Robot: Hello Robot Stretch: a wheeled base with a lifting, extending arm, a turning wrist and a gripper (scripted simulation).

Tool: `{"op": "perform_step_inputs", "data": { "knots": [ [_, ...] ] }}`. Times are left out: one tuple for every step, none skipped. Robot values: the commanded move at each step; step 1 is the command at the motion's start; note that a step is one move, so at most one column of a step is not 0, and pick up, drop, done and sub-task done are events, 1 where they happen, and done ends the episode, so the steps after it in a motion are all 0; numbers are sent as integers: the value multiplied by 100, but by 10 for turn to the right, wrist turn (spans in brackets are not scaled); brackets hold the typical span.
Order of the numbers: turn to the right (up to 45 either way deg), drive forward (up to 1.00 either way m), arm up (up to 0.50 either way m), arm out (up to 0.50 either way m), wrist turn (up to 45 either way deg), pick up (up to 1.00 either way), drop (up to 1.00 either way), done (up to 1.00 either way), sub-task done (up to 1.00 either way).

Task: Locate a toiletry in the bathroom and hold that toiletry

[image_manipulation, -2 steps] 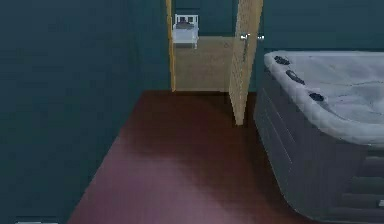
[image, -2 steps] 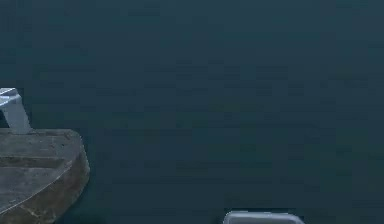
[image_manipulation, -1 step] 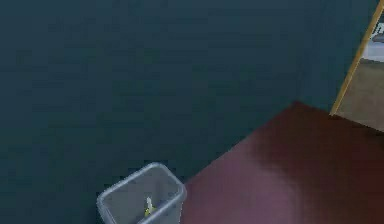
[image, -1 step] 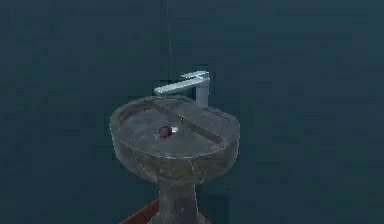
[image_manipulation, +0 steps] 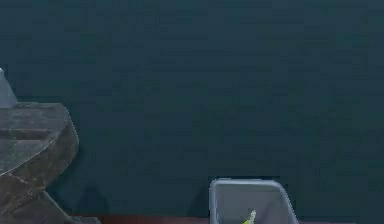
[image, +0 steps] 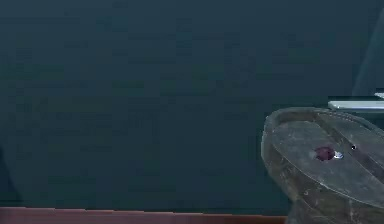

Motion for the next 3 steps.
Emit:
{"op": "perform_step_inputs", "data": {
  "knots": [
    [-450,0,0,0,0,0,0,0,0],
    [-60,0,0,0,0,0,0,0,0],
    [450,0,0,0,0,0,0,0,0]
  ]
}}
